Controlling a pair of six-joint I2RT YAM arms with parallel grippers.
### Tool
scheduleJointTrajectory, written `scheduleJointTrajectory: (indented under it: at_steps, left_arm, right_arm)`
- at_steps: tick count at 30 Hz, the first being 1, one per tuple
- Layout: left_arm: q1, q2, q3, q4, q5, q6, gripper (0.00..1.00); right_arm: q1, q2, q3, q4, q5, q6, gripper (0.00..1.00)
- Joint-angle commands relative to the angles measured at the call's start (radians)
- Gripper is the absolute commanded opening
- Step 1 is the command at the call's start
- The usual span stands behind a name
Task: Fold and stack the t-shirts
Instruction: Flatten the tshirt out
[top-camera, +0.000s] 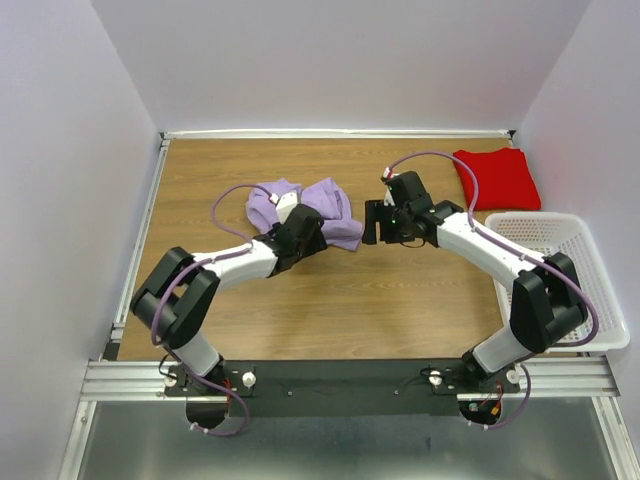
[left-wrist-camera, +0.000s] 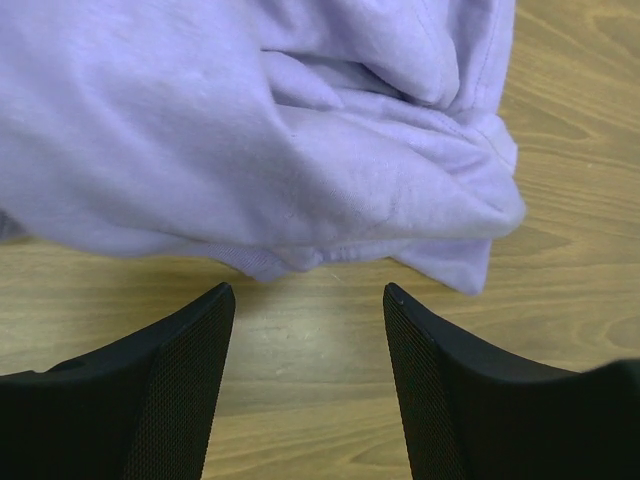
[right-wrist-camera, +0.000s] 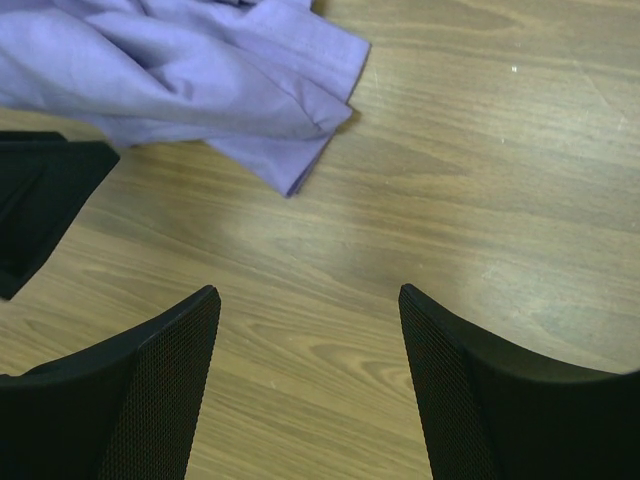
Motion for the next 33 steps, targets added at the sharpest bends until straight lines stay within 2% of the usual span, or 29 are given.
scheduleJointTrajectory:
  at_steps: [1,11,21,23,24,25,27,28,30,33]
  left_arm:
    - [-0.018,0.06,0.059,-0.046,-0.116,0.039,0.69]
    - [-0.052,0.18,0.172,-0.103,-0.228,0.126,0.69]
    - [-0.069,0.233,0.166,-0.201,-0.207,0.139,0.67]
    - [-0.072,0.218,0.142,-0.206,-0.204,0.143,0.54]
    - [-0.072,0.2,0.132,-0.209,-0.207,0.145,0.36]
    - [-0.072,0.19,0.12,-0.213,-0.212,0.145,0.27]
    - [-0.072,0.171,0.111,-0.238,-0.228,0.15,0.16]
    - [-0.07,0.154,0.1,-0.247,-0.235,0.15,0.06]
    - [-0.067,0.132,0.083,-0.267,-0.239,0.145,0.0]
    - [-0.051,0.063,0.048,-0.292,-0.239,0.136,0.0]
  right_arm:
    - [0.003,-0.043,-0.032,0.02,-0.024,-0.01,0.79]
    - [0.003,-0.046,-0.073,0.023,-0.051,-0.006,0.79]
    - [0.003,-0.024,-0.064,0.023,-0.053,-0.001,0.79]
    - [0.003,-0.017,-0.058,0.024,-0.051,-0.001,0.79]
    - [0.003,-0.012,-0.053,0.024,-0.05,-0.003,0.79]
    - [0.003,-0.009,-0.044,0.026,-0.048,-0.003,0.79]
    - [0.003,0.003,-0.03,0.027,-0.041,-0.004,0.79]
    - [0.003,0.011,-0.018,0.029,-0.035,-0.006,0.79]
    - [0.002,0.037,-0.004,0.035,-0.025,-0.007,0.79]
    - [0.002,0.084,0.034,0.049,-0.022,-0.004,0.79]
